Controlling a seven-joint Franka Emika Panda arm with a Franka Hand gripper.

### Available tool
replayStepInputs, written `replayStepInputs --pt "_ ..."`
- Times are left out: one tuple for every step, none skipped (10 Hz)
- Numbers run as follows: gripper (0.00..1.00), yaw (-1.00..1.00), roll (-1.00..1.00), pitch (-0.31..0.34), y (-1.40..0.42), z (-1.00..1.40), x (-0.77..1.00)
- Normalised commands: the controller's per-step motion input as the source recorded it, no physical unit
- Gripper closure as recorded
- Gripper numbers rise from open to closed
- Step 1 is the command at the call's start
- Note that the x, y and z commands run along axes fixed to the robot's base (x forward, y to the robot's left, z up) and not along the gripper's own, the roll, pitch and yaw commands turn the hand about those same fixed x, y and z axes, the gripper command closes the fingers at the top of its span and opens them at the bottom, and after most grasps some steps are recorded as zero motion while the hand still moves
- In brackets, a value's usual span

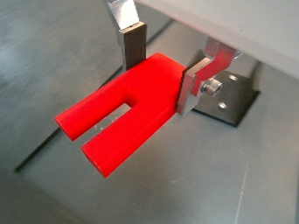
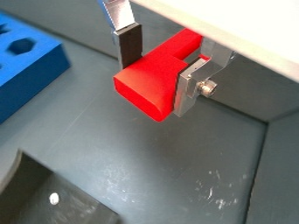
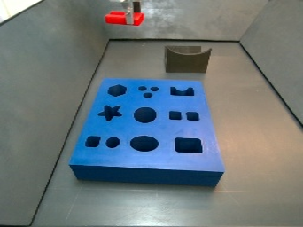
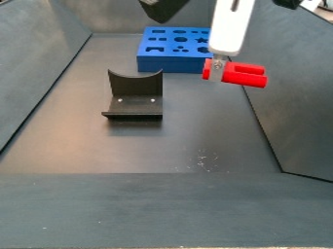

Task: Pick up the square-circle object. Move up. Rotate the square-circle object. Place the square-circle object on the fixture. Regrasp the square-circle object. Move to above the board. Insert the square-circle object.
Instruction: Rotate the square-circle object.

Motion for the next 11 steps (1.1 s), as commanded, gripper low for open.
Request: replayStepInputs --pt "1.0 -1.0 0.0 -0.004 0.02 -0.02 0.01" --pt "1.0 -1.0 0.0 -0.004 0.02 -0.02 0.01" --pt "1.0 -1.0 0.0 -0.004 0.02 -0.02 0.01" --pt "1.0 -1.0 0.0 -0.004 0.02 -0.02 0.01" --pt "1.0 -1.0 0.0 -0.005 0.02 -0.02 0.01" --pt "1.0 -1.0 0.0 -0.005 0.02 -0.02 0.01" --pt "1.0 -1.0 0.0 -0.005 0.02 -0.02 0.01" --pt "1.0 -1.0 0.0 -0.006 0.02 -0.02 0.01" --pt "1.0 -1.0 -0.01 -0.006 0.02 -0.02 0.01" --pt "1.0 -1.0 -0.01 -0.007 0.02 -0.02 0.01" --pt "1.0 -1.0 -0.01 -0.008 0.02 -0.02 0.01"
